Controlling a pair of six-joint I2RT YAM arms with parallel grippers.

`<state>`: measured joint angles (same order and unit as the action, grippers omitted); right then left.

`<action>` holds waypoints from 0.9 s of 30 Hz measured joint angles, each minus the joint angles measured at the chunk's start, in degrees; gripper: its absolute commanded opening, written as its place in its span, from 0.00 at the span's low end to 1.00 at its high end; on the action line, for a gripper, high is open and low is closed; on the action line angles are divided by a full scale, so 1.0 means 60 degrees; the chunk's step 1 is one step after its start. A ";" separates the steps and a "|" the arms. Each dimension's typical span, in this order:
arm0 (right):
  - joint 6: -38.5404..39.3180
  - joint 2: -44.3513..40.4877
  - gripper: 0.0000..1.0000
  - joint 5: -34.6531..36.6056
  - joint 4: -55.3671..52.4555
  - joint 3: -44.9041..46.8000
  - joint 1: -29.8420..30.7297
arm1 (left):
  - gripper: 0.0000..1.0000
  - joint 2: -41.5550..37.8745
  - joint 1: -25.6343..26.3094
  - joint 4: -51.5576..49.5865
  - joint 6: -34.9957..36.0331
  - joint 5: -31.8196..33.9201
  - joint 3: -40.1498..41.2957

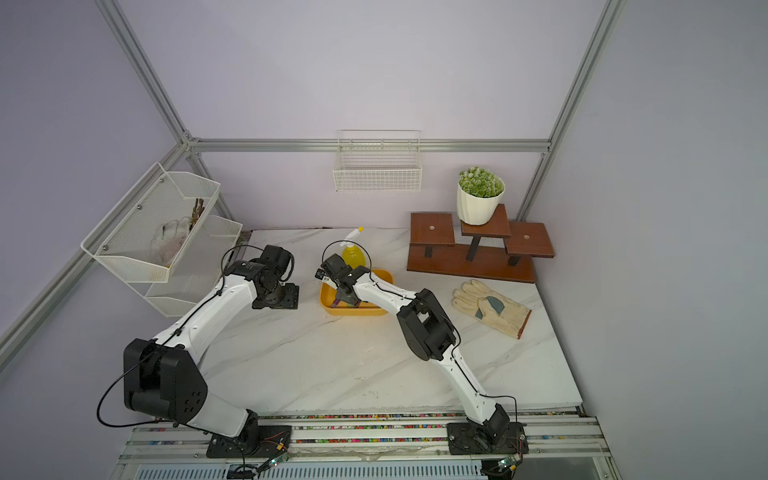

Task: Put the usb flash drive into the storage box
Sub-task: Place the USB flash in the storage box.

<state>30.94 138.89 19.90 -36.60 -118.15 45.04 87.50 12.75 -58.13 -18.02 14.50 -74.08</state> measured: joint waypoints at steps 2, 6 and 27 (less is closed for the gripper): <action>-0.0007 0.0095 0.00 0.0044 0.0004 -0.0062 -0.0007 | 0.76 0.0000 0.0000 0.0000 0.0000 -0.0025 0.0000; -0.0036 0.0237 0.00 0.0069 0.0018 -0.0076 -0.0069 | 0.76 0.0000 0.0000 0.0000 0.0000 -0.0058 0.0000; -0.0441 0.0393 0.19 0.0106 0.0018 -0.0138 -0.0215 | 0.77 -0.0004 0.0000 0.0036 0.0000 -0.0146 0.0146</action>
<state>28.29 141.25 20.53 -36.49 -118.98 43.75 87.48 12.75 -57.91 -18.02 13.63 -73.21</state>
